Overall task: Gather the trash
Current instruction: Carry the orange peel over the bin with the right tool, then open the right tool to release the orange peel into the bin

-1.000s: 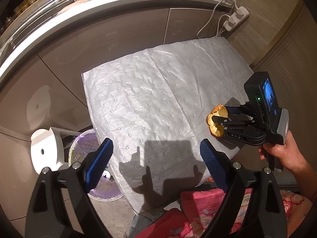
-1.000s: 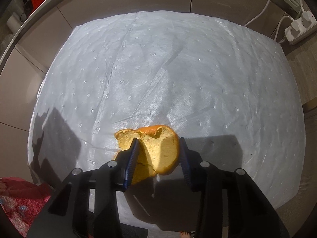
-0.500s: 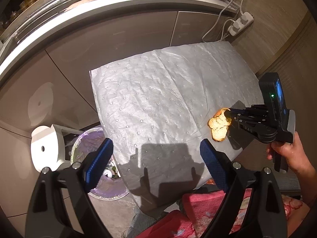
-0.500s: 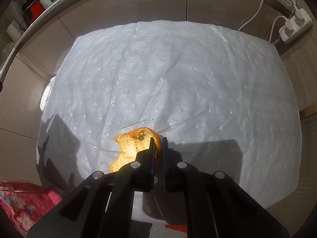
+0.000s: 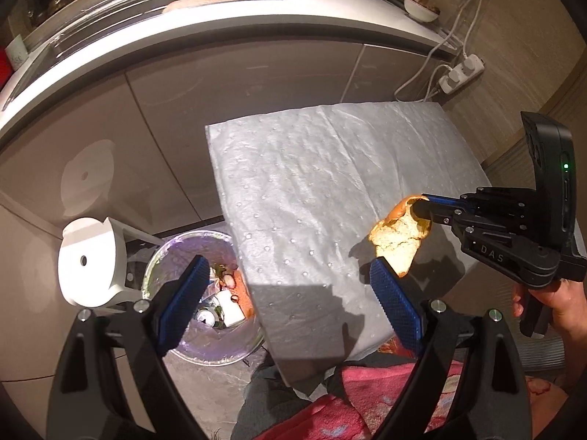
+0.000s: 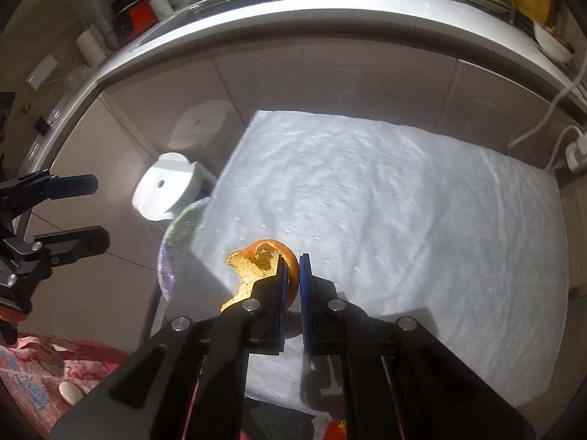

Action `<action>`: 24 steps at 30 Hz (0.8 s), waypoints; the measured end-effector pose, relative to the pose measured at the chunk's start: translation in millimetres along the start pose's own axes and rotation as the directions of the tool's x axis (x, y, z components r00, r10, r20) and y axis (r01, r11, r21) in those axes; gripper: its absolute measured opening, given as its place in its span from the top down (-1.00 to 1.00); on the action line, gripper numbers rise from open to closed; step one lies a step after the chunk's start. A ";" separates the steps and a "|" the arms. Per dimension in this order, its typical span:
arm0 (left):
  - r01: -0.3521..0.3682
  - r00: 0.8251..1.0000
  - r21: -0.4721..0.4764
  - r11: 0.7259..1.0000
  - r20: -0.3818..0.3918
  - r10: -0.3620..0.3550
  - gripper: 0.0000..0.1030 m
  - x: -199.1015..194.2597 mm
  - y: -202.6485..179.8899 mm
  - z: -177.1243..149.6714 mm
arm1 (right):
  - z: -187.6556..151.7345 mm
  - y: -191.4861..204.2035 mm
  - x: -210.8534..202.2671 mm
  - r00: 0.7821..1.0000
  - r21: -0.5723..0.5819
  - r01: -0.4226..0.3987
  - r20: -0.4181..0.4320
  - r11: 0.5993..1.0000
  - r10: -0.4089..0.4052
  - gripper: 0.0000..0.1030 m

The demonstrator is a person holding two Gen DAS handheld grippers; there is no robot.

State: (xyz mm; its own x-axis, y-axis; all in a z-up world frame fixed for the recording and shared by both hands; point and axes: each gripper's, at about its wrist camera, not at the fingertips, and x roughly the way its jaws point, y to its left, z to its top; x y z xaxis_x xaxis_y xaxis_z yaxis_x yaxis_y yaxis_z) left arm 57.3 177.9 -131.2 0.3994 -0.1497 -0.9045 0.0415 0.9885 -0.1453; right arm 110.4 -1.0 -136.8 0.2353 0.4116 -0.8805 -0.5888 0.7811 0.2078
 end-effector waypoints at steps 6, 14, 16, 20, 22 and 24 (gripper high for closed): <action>-0.073 0.997 -0.107 0.992 -0.008 0.072 -0.65 -15.1 61.9 -27.3 | 32.5 78.9 48.1 0.995 -0.150 -0.089 -0.053 0.985 0.081 0.86; -0.148 0.988 -0.197 0.969 -0.069 0.137 -0.65 -23.4 133.5 -68.9 | 44.4 146.8 141.8 0.977 -0.212 -0.124 -0.194 0.969 0.082 0.86; -0.153 0.987 -0.204 0.967 -0.080 0.139 -0.65 -23.4 146.0 -74.3 | 42.4 156.1 160.1 0.971 -0.210 -0.123 -0.226 0.970 0.074 0.86; -0.147 0.988 -0.204 0.968 -0.084 0.132 -0.65 -23.3 160.5 -77.0 | 39.7 168.2 181.1 0.962 -0.205 -0.116 -0.267 0.972 0.059 0.64; -0.145 0.988 -0.195 0.970 -0.084 0.130 -0.65 -22.3 164.9 -75.9 | 40.2 167.4 181.1 0.964 -0.179 -0.109 -0.259 0.978 0.060 0.15; -0.140 0.988 -0.181 0.973 -0.082 0.127 -0.65 -21.2 167.0 -73.4 | 44.5 165.4 178.0 0.970 -0.147 -0.092 -0.238 0.985 0.055 -0.10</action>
State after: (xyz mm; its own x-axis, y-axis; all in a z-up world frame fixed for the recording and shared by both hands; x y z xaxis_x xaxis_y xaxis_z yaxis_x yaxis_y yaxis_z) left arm -11.5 344.7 -165.7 0.3250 -0.0240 -0.9454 -0.1812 0.9796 -0.0872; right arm 89.2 222.3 -240.2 0.0113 0.3302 -0.9439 -0.7154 0.6622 0.2231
